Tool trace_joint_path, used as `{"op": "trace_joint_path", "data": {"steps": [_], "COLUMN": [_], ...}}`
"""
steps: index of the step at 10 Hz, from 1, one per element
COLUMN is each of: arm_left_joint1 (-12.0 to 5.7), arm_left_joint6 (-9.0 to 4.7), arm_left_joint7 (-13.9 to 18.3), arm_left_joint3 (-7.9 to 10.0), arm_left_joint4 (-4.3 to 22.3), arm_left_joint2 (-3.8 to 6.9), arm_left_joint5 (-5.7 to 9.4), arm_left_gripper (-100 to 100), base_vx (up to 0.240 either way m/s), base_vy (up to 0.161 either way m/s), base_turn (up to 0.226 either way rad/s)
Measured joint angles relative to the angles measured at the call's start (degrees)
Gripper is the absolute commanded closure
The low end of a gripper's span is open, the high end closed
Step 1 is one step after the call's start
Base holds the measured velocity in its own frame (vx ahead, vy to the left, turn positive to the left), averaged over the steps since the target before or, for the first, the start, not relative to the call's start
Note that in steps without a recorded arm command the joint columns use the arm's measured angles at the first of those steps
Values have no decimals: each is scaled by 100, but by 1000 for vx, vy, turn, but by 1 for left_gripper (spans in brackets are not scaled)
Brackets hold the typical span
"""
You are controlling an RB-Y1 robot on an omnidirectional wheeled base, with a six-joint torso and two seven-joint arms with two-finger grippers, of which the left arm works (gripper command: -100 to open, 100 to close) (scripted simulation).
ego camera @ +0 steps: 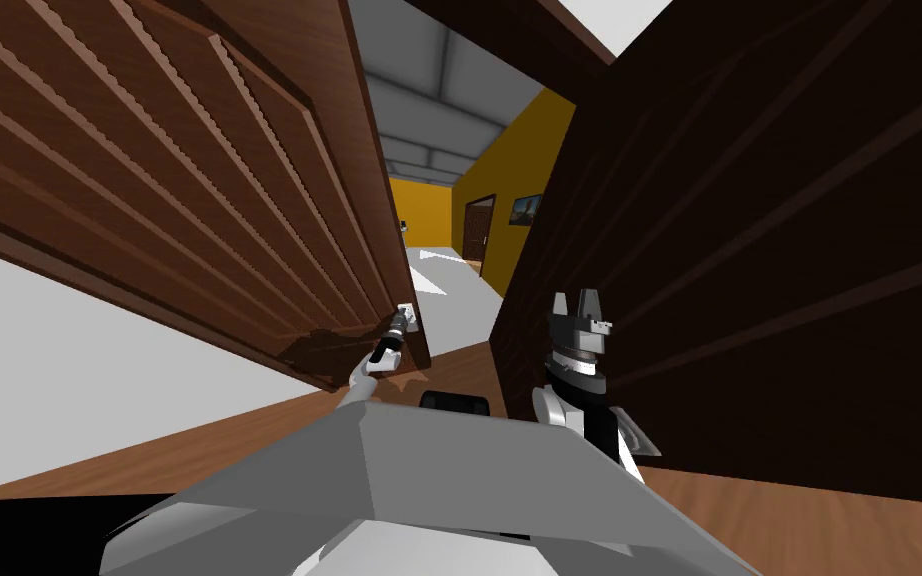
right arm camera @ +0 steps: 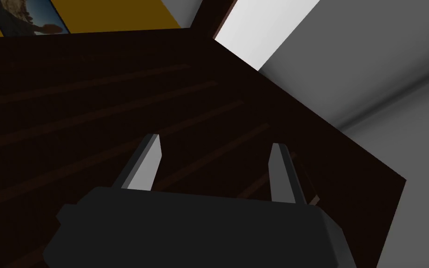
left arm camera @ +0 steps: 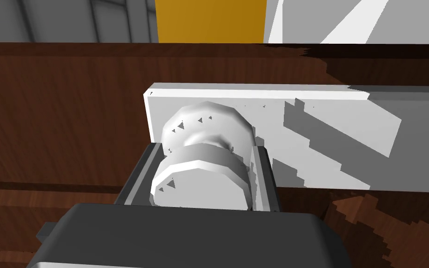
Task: Pull the door open
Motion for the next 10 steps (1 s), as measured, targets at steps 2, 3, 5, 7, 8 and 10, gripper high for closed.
{"op": "trace_joint_path", "data": {"steps": [2,3,5,7,8,10], "arm_left_joint1": [10,17,36,87,112,155], "arm_left_joint6": [-46,-60,-87,-95,-116,-167], "arm_left_joint7": [140,207,360,405,452,548], "arm_left_joint3": [-57,-89,-163,-182,-205,-291], "arm_left_joint4": [39,76,106,122,83,69], "arm_left_joint2": [173,258,442,504,566,682], "arm_left_joint5": [50,73,127,141,153,173], "arm_left_gripper": [100,100,100,100,100,100], "base_vx": [-199,-204,-131,-177,-201,-193], "base_vy": [-28,-49,-56,11,25,59], "base_turn": [-76,8,45,-125,-135,-122]}}
